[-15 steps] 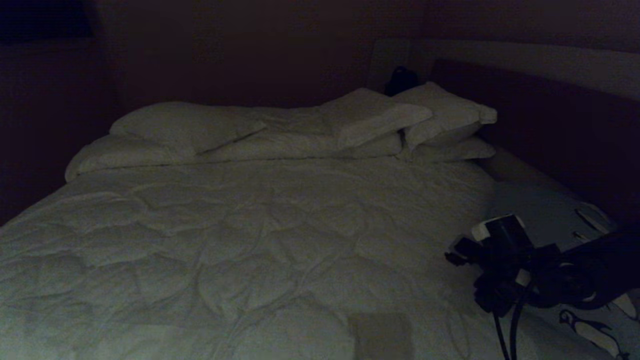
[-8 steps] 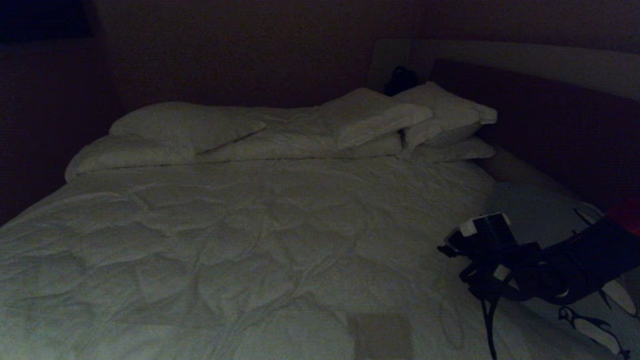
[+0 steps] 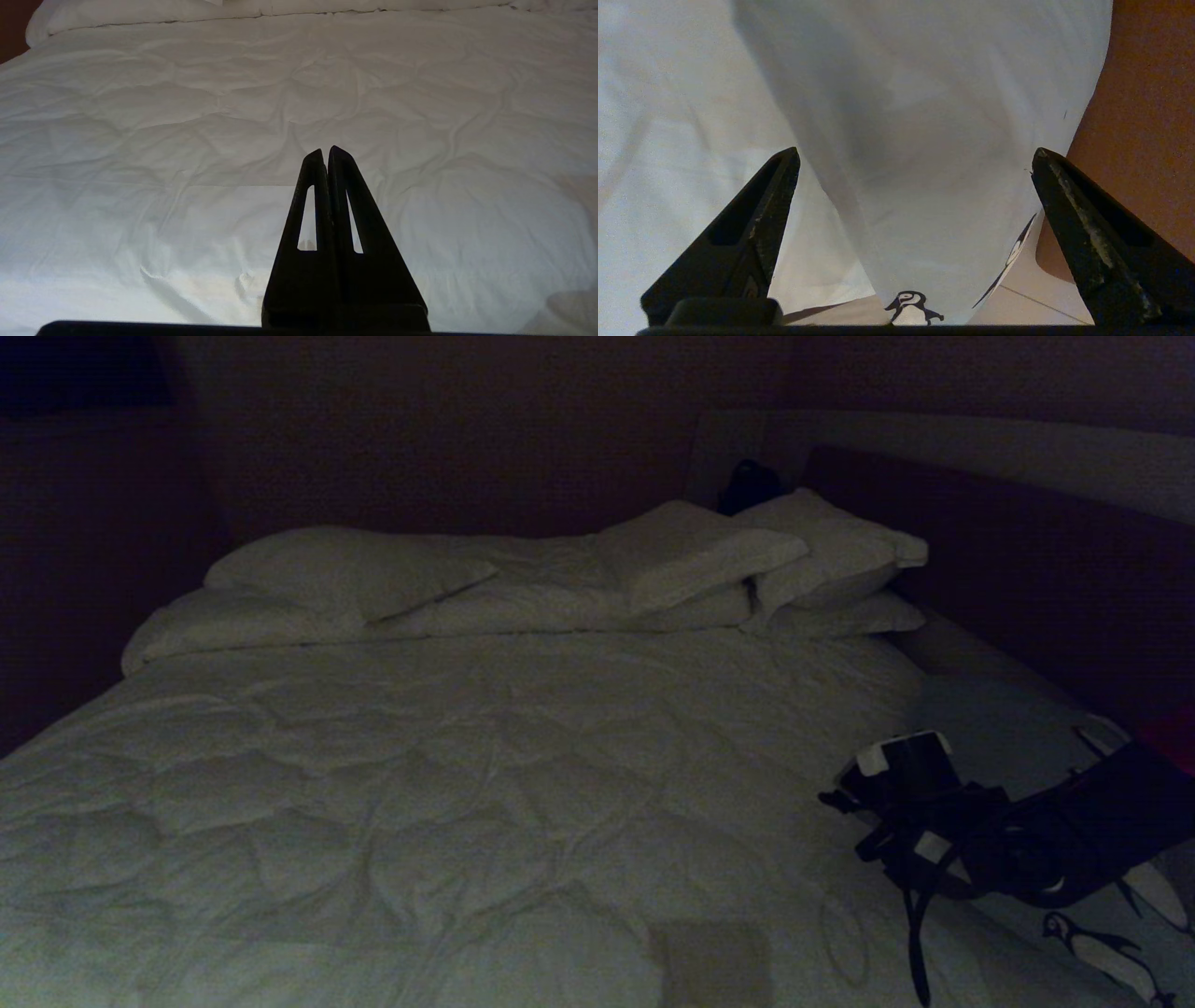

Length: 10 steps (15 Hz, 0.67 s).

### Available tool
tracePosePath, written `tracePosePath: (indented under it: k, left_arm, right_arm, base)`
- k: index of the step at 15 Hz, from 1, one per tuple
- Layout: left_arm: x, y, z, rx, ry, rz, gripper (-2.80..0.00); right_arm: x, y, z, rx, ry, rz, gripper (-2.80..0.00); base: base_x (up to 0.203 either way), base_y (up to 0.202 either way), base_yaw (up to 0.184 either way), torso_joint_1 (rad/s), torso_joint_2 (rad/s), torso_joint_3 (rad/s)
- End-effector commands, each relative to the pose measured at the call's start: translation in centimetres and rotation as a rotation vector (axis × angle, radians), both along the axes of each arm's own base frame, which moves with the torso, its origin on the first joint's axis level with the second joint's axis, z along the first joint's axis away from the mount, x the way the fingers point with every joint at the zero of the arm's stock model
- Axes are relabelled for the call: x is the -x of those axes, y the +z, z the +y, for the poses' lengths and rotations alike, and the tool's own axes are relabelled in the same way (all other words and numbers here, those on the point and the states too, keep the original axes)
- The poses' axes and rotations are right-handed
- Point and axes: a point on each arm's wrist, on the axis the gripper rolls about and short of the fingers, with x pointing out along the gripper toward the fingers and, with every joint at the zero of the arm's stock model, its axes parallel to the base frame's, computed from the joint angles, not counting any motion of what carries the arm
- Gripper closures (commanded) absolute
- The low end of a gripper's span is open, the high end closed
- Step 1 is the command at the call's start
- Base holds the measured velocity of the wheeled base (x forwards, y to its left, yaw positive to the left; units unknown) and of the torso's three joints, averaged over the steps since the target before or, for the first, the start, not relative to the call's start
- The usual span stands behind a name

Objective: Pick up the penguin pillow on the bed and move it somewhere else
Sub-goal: Place the pillow at the bedside

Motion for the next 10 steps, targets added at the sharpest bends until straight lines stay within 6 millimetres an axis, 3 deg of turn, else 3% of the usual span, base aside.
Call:
tracePosePath:
  k: [1,6,10]
  left_arm:
    - [0.0,0.0,0.0,0.0,0.0,0.0,0.0]
    - [0.0,0.0,0.0,0.0,0.0,-0.001,0.0]
    - [0.0,0.0,0.0,0.0,0.0,-0.001,0.0]
  right_arm:
    - [-0.1,-0.3,0.1,0.003,0.003,0.008,-2.8]
    - [-1.7,-1.5,-0.1,0.003,-0.014,0.02,-2.8]
    - [-3.2,-3.2,-1.6,0.014,-0.068,0.054,-2.8]
  base:
    - [0.0,0.0,0.0,0.0,0.0,0.0]
    - [0.0,0.0,0.0,0.0,0.0,0.0]
    - [0.0,0.0,0.0,0.0,0.0,0.0]
